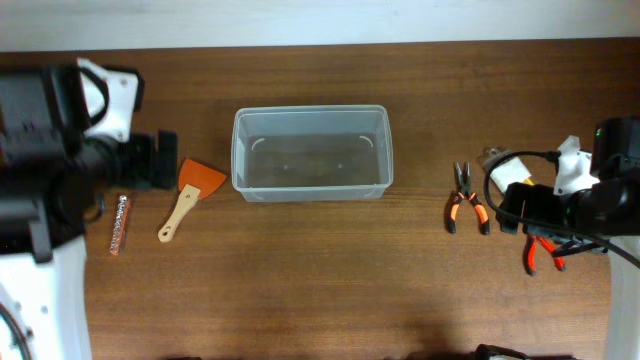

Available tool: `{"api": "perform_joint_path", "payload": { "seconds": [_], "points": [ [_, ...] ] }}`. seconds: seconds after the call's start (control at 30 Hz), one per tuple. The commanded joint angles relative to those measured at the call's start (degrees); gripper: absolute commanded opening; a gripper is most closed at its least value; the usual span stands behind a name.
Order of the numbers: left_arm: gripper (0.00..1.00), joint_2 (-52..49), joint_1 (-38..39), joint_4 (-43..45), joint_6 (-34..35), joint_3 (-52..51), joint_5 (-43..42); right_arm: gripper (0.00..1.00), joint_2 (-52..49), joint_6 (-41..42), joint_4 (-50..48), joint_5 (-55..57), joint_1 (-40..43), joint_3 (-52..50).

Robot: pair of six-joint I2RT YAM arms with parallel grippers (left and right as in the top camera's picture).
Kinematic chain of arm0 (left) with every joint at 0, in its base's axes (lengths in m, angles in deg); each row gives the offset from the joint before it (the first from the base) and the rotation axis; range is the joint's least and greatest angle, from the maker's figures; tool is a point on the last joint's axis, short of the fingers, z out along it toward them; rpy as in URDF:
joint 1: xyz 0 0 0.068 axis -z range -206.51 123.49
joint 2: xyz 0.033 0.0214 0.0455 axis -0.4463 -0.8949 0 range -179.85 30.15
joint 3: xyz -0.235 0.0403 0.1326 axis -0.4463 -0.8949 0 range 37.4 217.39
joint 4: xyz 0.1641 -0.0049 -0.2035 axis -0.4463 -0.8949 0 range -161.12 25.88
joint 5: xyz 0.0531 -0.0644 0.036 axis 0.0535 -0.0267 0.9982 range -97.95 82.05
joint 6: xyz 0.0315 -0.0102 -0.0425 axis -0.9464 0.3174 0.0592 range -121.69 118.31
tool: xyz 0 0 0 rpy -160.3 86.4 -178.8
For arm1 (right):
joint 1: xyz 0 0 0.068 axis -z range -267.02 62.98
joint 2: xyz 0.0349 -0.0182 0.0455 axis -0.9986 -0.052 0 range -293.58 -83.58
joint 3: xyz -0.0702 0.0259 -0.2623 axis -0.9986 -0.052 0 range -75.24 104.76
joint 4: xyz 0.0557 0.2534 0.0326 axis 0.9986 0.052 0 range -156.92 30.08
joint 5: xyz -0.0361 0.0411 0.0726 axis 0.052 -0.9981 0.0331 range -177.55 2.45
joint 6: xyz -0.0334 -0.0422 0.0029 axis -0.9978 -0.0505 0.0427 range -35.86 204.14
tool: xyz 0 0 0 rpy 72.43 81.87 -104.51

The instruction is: Pack container

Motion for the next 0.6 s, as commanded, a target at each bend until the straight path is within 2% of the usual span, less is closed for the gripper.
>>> {"api": "perform_joint_path", "payload": {
  "seconds": [0.0,0.13,0.27,0.57],
  "points": [
    [0.99,6.95,-0.70,7.43,0.70,-14.86,2.05,0.99,0.70,0.37,-1.86,0.31,-0.04,-3.30],
    [0.99,10.21,-3.04,17.38,2.78,-30.53,1.77,0.98,0.66,0.35,-5.90,0.33,-0.11,-8.87],
    [0.99,8.81,-5.11,24.06,5.70,-40.11,0.61,0.98,-1.11,0.35,-10.29,1.20,-0.76,-14.01],
    [0.99,5.57,-5.29,27.39,5.79,-42.34,0.33,0.98,-15.15,0.33,-19.71,2.23,-8.79,-16.39]
  ]
}}
